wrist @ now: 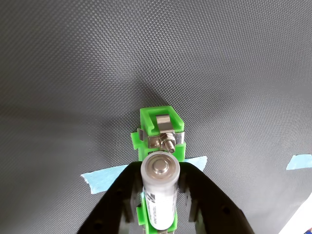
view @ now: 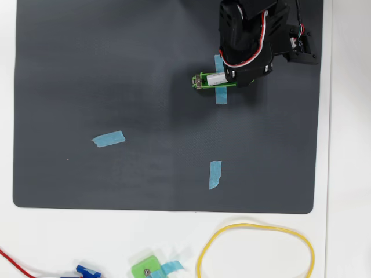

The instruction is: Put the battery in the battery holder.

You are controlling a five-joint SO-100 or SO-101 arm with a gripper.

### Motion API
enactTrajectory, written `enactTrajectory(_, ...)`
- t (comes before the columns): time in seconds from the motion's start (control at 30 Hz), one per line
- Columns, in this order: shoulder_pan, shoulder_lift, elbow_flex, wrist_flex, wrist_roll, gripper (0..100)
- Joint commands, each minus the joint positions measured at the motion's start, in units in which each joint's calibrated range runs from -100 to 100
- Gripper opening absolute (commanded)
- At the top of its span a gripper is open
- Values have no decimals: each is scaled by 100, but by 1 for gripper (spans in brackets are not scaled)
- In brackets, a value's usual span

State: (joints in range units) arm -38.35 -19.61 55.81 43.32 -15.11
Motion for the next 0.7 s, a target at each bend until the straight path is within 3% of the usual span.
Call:
enactTrajectory(0.0, 62, -56, -127, -110, 34, 0)
enactTrajectory(0.07, 93, -65, -127, -110, 34, 3)
enactTrajectory(0.13, 93, -65, -57, -110, 34, 16)
enactTrajectory(0.23, 104, -65, -48, -58, 24, 27)
enactTrajectory(0.37, 104, -107, -48, -58, 24, 23)
enactTrajectory(0.43, 114, -568, -39, -23, 24, 10)
enactTrajectory(0.53, 114, -645, -39, -23, 29, 0)
enactTrajectory(0.67, 114, -721, -39, -23, 29, 0)
